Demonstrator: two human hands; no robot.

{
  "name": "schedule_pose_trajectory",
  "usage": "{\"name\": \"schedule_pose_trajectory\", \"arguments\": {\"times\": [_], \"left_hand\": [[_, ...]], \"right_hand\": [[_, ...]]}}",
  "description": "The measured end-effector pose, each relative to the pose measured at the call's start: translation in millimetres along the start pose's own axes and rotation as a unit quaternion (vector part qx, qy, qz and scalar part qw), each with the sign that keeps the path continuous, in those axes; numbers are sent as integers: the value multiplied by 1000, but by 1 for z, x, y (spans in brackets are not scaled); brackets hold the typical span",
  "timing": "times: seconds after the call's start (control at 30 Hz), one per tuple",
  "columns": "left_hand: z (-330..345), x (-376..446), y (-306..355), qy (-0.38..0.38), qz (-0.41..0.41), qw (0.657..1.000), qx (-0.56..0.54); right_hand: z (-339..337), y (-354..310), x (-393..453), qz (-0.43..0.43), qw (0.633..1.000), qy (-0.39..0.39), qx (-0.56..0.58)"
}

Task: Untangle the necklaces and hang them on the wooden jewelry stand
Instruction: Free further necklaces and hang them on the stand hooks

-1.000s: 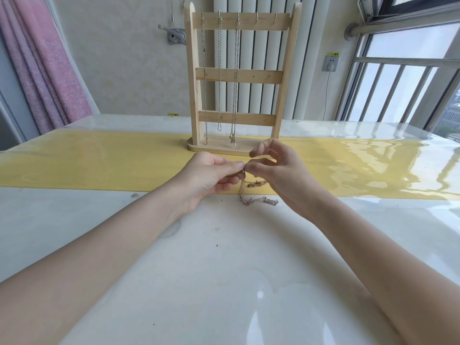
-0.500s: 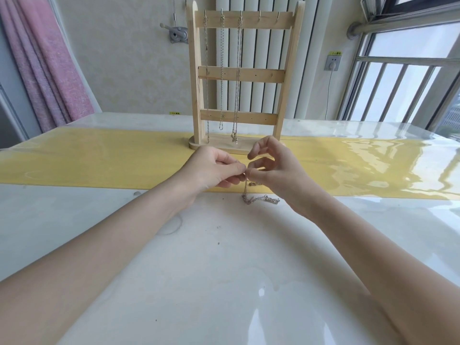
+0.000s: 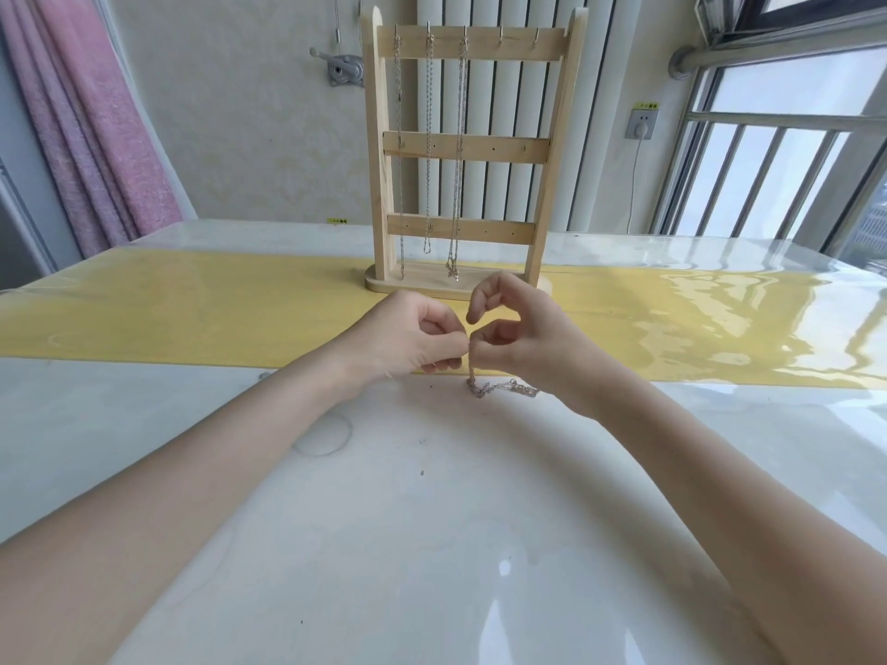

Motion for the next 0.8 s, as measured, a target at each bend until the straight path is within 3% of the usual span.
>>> {"name": "schedule_pose_trajectory", "arguments": {"times": [0.23, 0.43, 0.6, 0.7, 0.8], "left_hand": [[5, 4, -3, -28, 16, 999, -24], [0, 6, 0, 25, 46, 995, 87], [-7, -7, 27, 102, 139, 965, 199], [-11, -10, 28, 128, 154, 965, 166], [-10, -8, 21, 122, 136, 975, 127]], "right_hand": [[-1, 14, 1, 28, 994, 0, 107], [1, 25, -1, 59, 994, 3, 96], [-7, 27, -1, 59, 988, 39, 140], [-4, 28, -1, 56, 969, 20, 239], [-3, 27, 2, 53, 979, 19, 195]]}}
Point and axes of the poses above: each hand's wrist, its own x-axis towards the middle knuckle, its own z-axis out of the palm, y = z × x, the point moved 10 cm from there along x, towards the middle knuckle, and after that the axes turned 8 degrees about -y, right-handed, at the moved point
